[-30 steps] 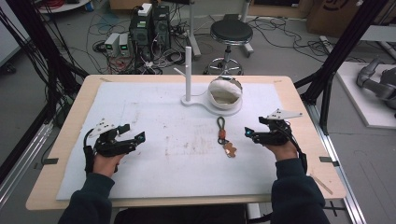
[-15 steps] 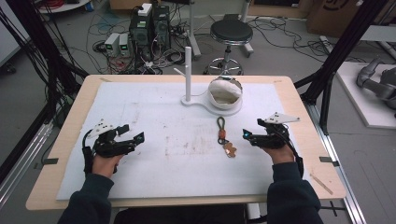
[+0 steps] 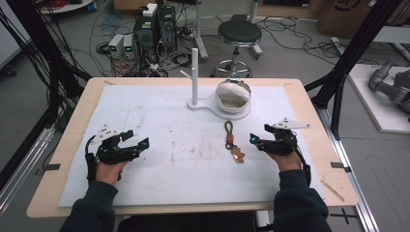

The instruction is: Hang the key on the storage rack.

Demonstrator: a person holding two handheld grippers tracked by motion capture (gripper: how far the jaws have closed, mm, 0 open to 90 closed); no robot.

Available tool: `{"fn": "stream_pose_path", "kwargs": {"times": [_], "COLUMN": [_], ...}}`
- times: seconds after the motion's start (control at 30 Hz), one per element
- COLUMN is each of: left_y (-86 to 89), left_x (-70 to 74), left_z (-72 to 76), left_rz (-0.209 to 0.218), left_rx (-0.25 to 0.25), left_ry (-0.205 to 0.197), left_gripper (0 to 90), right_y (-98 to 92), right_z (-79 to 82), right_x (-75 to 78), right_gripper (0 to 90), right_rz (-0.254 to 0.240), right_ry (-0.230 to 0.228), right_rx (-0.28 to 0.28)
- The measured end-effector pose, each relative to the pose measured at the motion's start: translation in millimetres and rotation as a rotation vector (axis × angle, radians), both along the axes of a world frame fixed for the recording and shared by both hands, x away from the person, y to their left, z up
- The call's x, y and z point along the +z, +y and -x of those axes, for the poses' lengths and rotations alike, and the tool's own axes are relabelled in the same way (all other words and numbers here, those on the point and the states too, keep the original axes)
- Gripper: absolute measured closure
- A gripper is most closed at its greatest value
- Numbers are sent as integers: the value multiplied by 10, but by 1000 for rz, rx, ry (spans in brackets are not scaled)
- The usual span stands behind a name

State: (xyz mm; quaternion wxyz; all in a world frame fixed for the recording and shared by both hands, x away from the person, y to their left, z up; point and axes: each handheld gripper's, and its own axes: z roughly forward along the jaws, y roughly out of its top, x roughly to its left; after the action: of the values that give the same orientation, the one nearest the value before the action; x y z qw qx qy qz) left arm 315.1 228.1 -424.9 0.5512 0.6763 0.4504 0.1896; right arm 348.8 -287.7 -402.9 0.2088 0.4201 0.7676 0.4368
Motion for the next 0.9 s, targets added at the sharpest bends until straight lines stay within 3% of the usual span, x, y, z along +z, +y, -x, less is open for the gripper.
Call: {"fn": "stream_pose_path", "kwargs": {"times": [0.1, 0.23, 0.4, 0.47, 0.57, 0.8, 0.9], "left_y": [0, 28, 9, -20, -59, -72, -45], "left_x": [8, 27, -3, -19, -27, -17, -19], "left_z": [-29, -39, -15, -20, -41, -63, -73], "left_rz": [-28, -30, -34, -46, -58, -62, -59], "left_rx": [3, 18, 12, 13, 6, 6, 15], "left_ry": [-7, -16, -4, -5, -8, -15, -9], "left_gripper": [190, 190, 190, 190, 196, 200, 200], "right_y": [93, 199, 266, 271, 328, 613, 724], "right_z": [-6, -40, -72, -97, -163, -344, -408], "right_x": [-49, -121, -192, -216, -270, -375, -404], "right_gripper": [268, 274, 359, 389, 408, 375, 359], "right_rz": [9, 14, 41, 37, 12, 19, 48], "right_ry": [16, 57, 85, 93, 138, 171, 180], "right_rx": [17, 34, 22, 22, 20, 13, 10]}}
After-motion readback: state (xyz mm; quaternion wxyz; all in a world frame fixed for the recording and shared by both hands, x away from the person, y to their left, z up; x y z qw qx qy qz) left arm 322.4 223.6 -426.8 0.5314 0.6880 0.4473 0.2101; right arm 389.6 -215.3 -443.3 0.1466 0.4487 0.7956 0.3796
